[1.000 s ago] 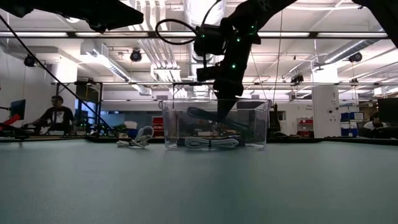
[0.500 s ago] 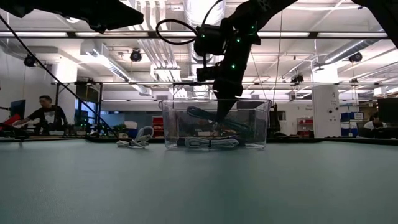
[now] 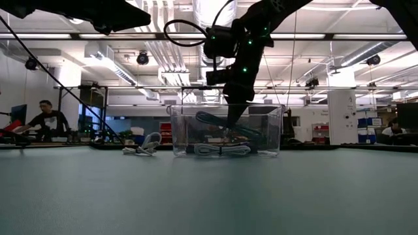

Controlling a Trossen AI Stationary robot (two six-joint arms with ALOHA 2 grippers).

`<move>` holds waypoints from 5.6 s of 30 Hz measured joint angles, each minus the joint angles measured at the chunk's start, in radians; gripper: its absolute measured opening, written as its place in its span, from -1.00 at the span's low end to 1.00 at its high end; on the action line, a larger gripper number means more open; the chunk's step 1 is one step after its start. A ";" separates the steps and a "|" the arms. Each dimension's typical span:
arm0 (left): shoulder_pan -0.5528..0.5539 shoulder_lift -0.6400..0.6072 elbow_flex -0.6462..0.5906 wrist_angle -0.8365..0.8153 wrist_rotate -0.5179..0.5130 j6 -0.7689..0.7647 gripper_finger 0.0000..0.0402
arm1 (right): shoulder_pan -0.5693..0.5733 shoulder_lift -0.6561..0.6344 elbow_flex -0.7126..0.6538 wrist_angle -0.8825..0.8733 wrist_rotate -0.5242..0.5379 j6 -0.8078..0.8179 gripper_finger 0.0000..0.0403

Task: Pick and place USB-C Cables
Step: Put the blue charger cable into the transparent container, then put the white charger cable into the transparent container

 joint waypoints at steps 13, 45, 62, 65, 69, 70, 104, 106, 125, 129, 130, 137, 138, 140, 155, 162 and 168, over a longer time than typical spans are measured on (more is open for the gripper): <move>0.000 0.000 0.000 0.000 0.000 0.000 -0.34 | 0.000 0.000 0.000 0.000 0.000 0.000 -0.84; 0.000 0.000 0.000 0.000 0.000 -0.001 -0.34 | 0.004 -0.008 0.000 0.000 0.007 0.020 -0.52; 0.000 0.001 0.000 0.000 0.000 -0.001 -0.34 | 0.120 -0.096 -0.016 0.006 0.003 0.029 -0.66; 0.000 0.001 0.000 -0.001 0.000 -0.002 -0.34 | 0.147 -0.127 -0.060 0.057 0.003 0.029 -0.65; 0.000 0.001 0.000 -0.003 0.000 -0.005 -0.34 | 0.173 -0.176 -0.144 0.150 0.003 0.026 -0.67; 0.000 0.001 0.000 -0.006 0.000 -0.010 -0.34 | 0.175 -0.192 -0.169 0.176 0.003 0.027 -0.68; 0.002 0.110 0.005 0.045 -0.027 -0.021 -0.34 | 0.233 -0.685 -0.724 0.853 0.005 0.080 -0.71; 0.003 0.117 0.005 0.045 -0.029 -0.024 -0.34 | 0.233 -0.710 -0.752 0.859 0.003 0.079 -0.71; 0.141 0.258 0.102 -0.301 -0.014 -0.224 -0.34 | 0.232 -0.923 -1.006 0.973 -0.038 0.065 -0.71; 0.218 0.257 0.163 -0.519 0.112 -0.237 -0.34 | 0.232 -0.963 -1.027 0.974 -0.039 0.063 -0.71; 0.242 0.256 0.178 -0.561 0.153 -0.237 -0.34 | 0.232 -0.970 -1.031 0.970 -0.039 0.063 -0.71; 0.412 0.252 0.216 -0.810 0.373 -0.153 -0.34 | 0.232 -0.984 -1.036 0.972 -0.054 0.045 -0.71; 0.435 0.256 0.216 -0.829 0.386 -0.140 -0.34 | 0.232 -0.982 -1.036 0.973 -0.054 0.042 -0.71; 0.482 0.265 0.213 -0.856 0.410 -0.116 -0.34 | 0.232 -0.982 -1.036 0.972 -0.054 0.039 -0.71; 0.593 0.548 0.227 -0.747 0.477 0.260 -0.34 | 0.232 -0.981 -1.036 0.972 -0.054 0.053 -0.71; 0.616 0.638 0.227 -0.642 0.475 0.313 -0.34 | 0.232 -0.981 -1.036 0.971 -0.054 0.055 -0.71; 0.630 0.678 0.227 -0.628 0.475 0.321 -0.34 | 0.232 -0.981 -1.036 0.967 -0.054 0.065 -0.71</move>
